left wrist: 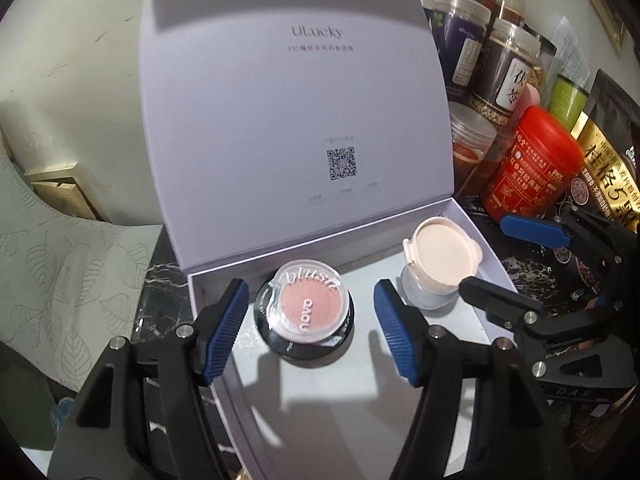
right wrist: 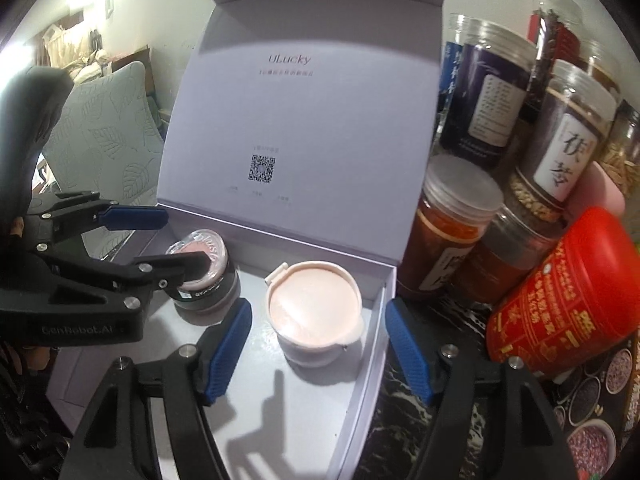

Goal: Organize objects
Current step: 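Open the left tool and withdraw both tools from the box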

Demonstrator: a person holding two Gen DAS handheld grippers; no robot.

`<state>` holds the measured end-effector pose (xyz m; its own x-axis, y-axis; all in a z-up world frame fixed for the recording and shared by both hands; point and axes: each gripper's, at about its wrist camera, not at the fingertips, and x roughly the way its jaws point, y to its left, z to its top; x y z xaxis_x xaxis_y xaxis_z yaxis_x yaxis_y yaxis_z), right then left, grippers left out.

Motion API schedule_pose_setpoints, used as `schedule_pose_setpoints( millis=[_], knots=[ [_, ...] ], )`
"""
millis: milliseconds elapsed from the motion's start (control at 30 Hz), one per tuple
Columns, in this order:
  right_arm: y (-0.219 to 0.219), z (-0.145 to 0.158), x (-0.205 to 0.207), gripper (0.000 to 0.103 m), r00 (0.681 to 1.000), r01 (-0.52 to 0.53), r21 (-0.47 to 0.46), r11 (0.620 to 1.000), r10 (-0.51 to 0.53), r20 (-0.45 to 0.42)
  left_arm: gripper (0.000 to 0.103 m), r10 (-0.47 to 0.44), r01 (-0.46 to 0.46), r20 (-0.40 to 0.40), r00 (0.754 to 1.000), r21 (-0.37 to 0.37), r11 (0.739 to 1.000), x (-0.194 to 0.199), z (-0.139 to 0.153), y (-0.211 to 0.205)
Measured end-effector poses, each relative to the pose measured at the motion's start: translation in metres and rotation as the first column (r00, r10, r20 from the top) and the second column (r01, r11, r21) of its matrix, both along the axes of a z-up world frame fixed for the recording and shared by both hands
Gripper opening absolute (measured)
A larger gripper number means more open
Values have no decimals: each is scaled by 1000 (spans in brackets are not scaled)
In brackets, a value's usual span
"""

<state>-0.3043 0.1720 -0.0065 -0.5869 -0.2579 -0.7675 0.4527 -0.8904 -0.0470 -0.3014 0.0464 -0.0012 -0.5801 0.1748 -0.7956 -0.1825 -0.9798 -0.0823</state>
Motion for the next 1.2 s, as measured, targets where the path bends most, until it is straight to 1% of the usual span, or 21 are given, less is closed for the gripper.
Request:
schedule_pose_setpoints(
  millis=[100, 200, 267, 333, 433, 500, 667, 967, 1200],
  knots=[
    [2, 9, 11, 70, 1000, 9, -2, 1000, -9, -8, 66, 19, -19, -10, 1000, 2, 1000, 6, 8, -4],
    [13, 19, 30, 71, 1000, 14, -13, 1000, -14, -20, 70, 30, -29, -23, 999, 14, 999, 21, 23, -11],
    [16, 25, 38, 72, 999, 13, -19, 1000, -13, -33, 70, 28, -28, -33, 999, 16, 999, 31, 33, -16],
    [17, 34, 46, 73, 999, 9, -21, 1000, -10, -44, 71, 29, -29, -49, 998, 9, 1000, 41, 41, -14],
    [19, 48, 63, 73, 998, 9, -20, 1000, -10, -62, 76, 31, -30, -58, 998, 11, 999, 56, 51, -13],
    [8, 52, 69, 73, 997, 10, -21, 1000, -12, -71, 78, 33, -32, -62, 997, 20, 999, 64, 56, -12],
    [16, 64, 94, 74, 996, 15, -25, 1000, -17, -89, 83, 50, -49, -81, 995, 15, 999, 85, 69, -13],
    [19, 80, 132, 75, 993, 15, -22, 1000, -17, -113, 86, 55, -55, -101, 993, 0, 998, 115, 82, -8],
    [23, 84, 153, 76, 993, 24, -24, 999, -26, -119, 86, 59, -60, -110, 992, -12, 998, 137, 85, -4]
  ],
)
